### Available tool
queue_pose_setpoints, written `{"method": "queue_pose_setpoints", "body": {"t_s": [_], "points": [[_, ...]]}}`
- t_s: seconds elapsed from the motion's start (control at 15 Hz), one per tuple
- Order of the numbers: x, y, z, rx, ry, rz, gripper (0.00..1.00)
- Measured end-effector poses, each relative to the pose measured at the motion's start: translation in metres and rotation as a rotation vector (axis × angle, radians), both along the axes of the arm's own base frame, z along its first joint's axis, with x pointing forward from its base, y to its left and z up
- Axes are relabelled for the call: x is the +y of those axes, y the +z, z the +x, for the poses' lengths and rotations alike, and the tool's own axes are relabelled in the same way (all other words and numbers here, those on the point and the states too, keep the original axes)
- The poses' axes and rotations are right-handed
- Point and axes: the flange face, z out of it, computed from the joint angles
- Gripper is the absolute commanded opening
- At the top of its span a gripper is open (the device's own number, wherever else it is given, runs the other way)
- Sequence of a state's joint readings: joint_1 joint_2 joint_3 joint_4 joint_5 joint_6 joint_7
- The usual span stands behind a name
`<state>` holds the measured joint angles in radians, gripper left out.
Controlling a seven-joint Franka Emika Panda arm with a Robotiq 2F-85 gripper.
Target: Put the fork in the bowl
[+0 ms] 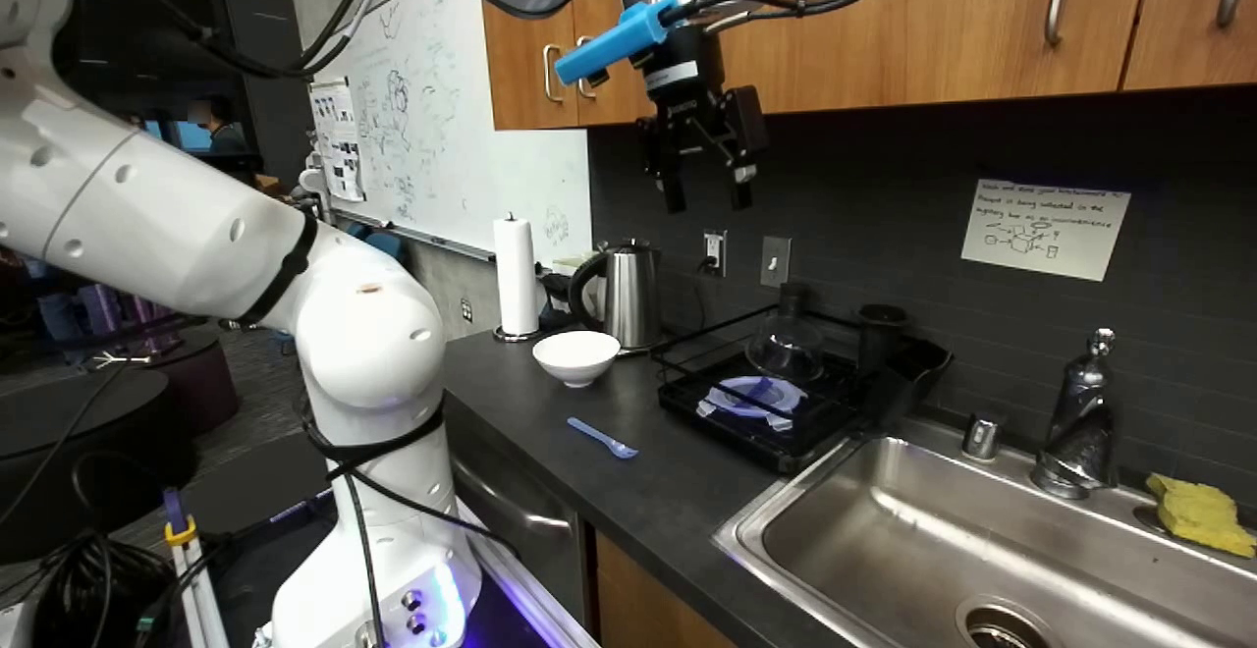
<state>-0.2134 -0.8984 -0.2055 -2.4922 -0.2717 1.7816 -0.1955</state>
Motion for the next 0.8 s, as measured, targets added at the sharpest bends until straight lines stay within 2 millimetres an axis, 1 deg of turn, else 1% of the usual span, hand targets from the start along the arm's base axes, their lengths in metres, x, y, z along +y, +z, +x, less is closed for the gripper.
{"method": "queue_pose_setpoints", "body": {"t_s": [0.53, 0.8], "points": [[0.003, -0.002, 0.002, 0.004, 0.012, 0.005, 1.0], [0.015, -0.01, 0.007, 0.02, 0.047, 0.03, 1.0]]}}
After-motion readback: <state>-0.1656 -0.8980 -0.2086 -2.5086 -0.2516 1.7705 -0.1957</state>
